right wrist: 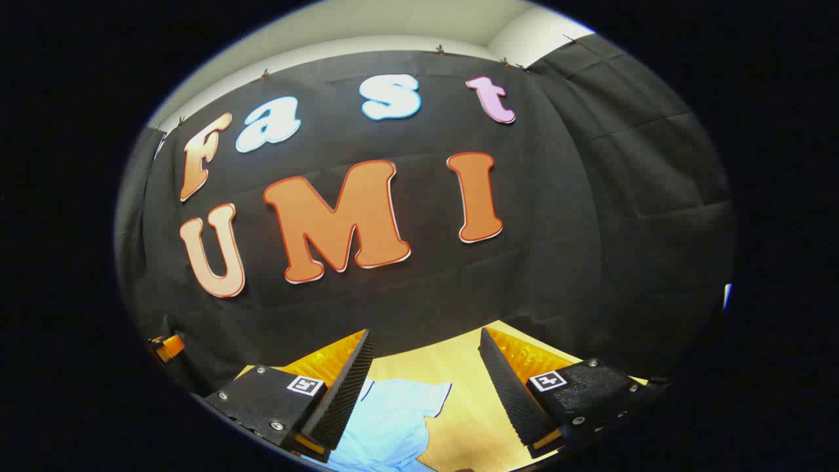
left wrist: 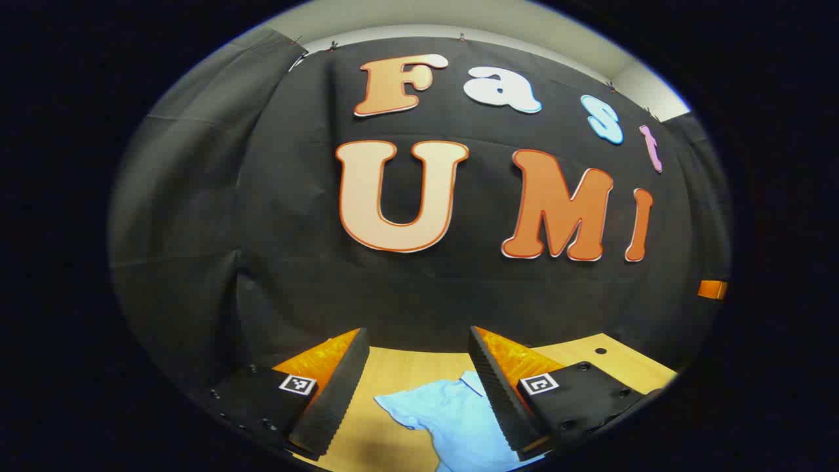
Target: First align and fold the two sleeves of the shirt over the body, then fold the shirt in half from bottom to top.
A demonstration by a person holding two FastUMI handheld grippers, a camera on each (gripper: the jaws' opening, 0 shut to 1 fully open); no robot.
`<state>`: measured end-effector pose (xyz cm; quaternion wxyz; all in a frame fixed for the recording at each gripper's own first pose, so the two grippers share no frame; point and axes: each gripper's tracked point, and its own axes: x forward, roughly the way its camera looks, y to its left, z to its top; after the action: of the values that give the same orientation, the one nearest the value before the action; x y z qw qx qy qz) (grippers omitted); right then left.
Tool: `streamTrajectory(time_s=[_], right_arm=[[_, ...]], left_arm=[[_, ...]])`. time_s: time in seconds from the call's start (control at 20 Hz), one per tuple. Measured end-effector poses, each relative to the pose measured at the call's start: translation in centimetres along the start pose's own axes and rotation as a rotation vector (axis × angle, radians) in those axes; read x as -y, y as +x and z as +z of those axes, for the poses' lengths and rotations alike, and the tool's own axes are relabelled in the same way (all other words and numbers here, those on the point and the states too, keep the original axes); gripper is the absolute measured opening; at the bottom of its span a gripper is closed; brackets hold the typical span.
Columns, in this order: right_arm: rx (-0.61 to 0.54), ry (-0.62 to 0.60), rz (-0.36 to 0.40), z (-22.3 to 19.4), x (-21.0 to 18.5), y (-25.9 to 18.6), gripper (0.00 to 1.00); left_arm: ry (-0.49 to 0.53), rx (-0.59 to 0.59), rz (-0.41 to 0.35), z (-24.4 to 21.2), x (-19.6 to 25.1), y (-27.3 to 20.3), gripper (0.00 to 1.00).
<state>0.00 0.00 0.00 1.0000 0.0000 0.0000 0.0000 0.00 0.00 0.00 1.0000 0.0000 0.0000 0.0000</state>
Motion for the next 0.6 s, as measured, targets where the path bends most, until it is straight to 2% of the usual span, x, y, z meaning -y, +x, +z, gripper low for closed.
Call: streamTrajectory(time_s=[0.1,0.25,0.45,0.6], right_arm=[[-0.036,-0.024,0.002,-0.3,-1.0,0.9,1.00],[-0.083,-0.009,0.067,-0.6,-3.1,2.4,0.98],[-0.083,-0.076,0.032,-0.1,-2.2,5.5,0.98],[-0.093,-0.102,0.049,-0.4,-2.3,7.7,0.98]], left_arm=[[0.023,-0.015,0.036,-0.1,-1.6,0.8,0.97],[0.022,-0.009,0.087,0.6,-3.4,1.7,0.97],[0.026,-0.011,0.138,1.6,-3.7,2.9,0.97],[0.058,0.009,0.173,2.5,-3.2,3.8,0.97]])
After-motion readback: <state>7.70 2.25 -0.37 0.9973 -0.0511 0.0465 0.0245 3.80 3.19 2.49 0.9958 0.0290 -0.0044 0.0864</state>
